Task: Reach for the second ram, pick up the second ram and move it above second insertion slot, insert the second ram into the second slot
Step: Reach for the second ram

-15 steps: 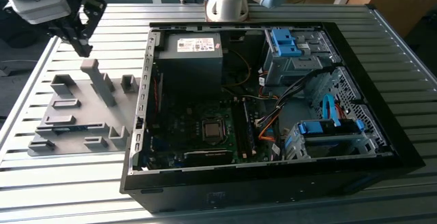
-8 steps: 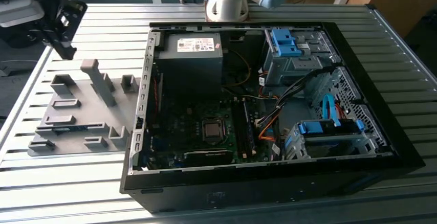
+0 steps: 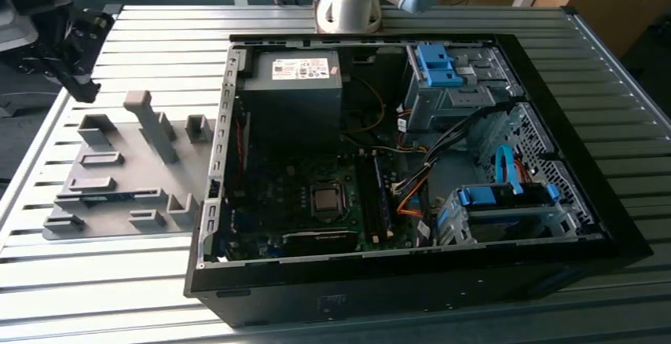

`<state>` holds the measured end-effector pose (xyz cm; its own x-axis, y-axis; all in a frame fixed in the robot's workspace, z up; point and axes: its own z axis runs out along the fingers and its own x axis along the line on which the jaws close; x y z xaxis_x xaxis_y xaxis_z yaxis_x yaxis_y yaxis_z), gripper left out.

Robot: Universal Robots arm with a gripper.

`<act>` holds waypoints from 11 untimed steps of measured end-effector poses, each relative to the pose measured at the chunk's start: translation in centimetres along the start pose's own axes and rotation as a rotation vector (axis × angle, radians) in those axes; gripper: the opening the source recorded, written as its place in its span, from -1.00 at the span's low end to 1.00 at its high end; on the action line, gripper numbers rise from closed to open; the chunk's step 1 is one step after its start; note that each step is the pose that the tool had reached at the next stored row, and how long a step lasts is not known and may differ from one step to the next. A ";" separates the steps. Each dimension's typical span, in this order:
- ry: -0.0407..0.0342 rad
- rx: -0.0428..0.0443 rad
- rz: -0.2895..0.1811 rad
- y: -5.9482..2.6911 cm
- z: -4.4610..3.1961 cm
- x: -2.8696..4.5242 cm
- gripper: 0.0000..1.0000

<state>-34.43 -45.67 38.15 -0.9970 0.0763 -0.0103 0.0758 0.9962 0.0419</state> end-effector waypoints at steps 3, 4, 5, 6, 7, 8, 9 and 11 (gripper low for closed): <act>-0.0001 0.0010 0.000 -0.33 0.02 0.59 -0.79; -0.0001 0.0011 0.000 -0.46 0.03 0.82 -0.79; 0.0000 0.0015 0.000 -0.60 0.04 1.07 -0.79; -0.0001 0.0017 0.000 -0.73 0.05 1.32 -0.79; -0.0002 0.0019 0.000 -0.87 0.07 1.60 -0.79; -0.0001 0.0021 0.000 -0.98 0.07 1.88 -0.79; -0.0002 0.0023 0.000 -1.07 0.09 2.17 -0.79; -0.0002 0.0025 0.000 -1.18 0.13 2.77 -0.79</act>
<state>-37.28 -46.62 37.95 -0.9970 0.0762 -0.0105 0.0758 0.9963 0.0394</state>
